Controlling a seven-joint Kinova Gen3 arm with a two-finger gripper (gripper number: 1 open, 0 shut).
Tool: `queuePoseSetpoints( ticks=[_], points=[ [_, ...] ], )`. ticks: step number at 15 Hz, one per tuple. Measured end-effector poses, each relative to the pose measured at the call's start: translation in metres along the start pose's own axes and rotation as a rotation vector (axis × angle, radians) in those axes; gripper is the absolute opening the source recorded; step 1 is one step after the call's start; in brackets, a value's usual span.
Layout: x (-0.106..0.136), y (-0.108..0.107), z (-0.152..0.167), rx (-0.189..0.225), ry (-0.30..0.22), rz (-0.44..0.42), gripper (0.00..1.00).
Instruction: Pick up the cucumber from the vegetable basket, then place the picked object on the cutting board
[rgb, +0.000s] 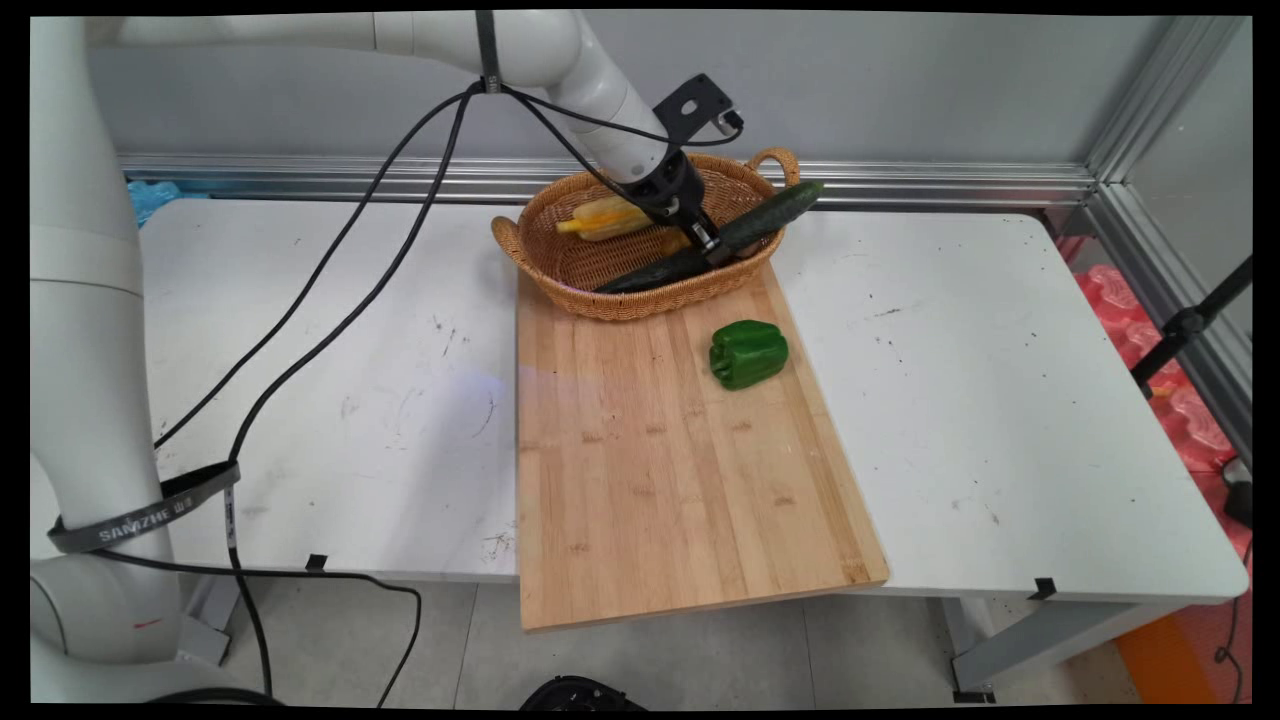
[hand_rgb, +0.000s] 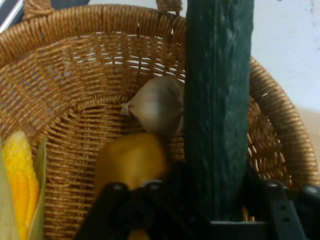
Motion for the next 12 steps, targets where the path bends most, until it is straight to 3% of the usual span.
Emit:
queuePoseSetpoints(
  ticks=[7, 12],
  points=[
    [0.01, 0.0, -0.017, 0.004, 0.007, 0.039, 0.0],
    [0.029, 0.008, -0.057, 0.021, 0.03, 0.054, 0.0]
  ],
)
